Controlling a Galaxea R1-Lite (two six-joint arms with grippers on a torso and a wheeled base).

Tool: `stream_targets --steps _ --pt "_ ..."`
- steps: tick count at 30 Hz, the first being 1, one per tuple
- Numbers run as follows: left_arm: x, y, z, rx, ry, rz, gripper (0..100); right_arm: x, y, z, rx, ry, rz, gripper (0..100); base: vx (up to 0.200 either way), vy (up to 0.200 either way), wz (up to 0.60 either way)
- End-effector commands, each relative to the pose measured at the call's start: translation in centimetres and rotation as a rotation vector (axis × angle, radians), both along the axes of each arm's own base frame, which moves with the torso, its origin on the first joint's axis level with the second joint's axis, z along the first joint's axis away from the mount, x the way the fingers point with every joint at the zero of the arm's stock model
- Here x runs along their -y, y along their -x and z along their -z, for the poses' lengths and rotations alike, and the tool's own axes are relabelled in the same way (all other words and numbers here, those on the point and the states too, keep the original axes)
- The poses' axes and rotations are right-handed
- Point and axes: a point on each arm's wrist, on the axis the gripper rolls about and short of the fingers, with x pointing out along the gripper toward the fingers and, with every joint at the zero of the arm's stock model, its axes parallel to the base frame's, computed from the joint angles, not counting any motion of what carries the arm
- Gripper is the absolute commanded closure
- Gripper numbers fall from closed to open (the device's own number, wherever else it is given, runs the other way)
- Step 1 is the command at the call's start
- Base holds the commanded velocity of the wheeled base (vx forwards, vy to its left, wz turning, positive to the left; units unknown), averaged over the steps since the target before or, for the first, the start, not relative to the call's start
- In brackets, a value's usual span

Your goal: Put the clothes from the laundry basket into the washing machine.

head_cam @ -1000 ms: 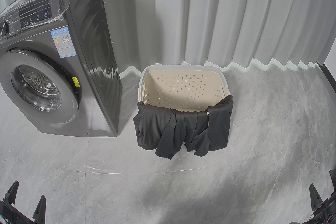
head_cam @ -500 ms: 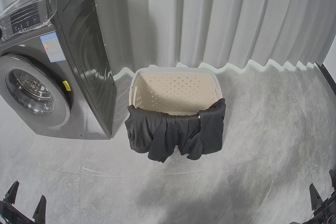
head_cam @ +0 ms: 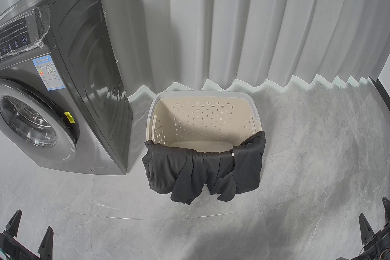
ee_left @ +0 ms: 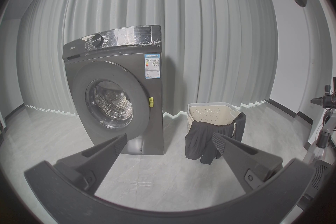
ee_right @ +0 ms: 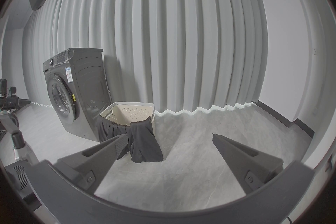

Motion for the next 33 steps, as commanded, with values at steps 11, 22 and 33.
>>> stream_targets --steps 11,22,33 --pt "0.0 0.02 0.5 0.001 0.0 0.0 0 0.0 -0.01 0.52 -0.001 0.001 0.0 0 0.164 0.0 0.0" --pt "0.0 0.02 0.48 0.002 0.002 0.0 0 0.0 -0.01 0.52 -0.001 0.001 0.0 0 0.018 0.0 0.0" --pt "0.0 0.02 0.5 0.001 0.0 0.0 0 0.0 -0.01 0.52 -0.001 0.001 0.0 0 0.145 0.0 0.0"
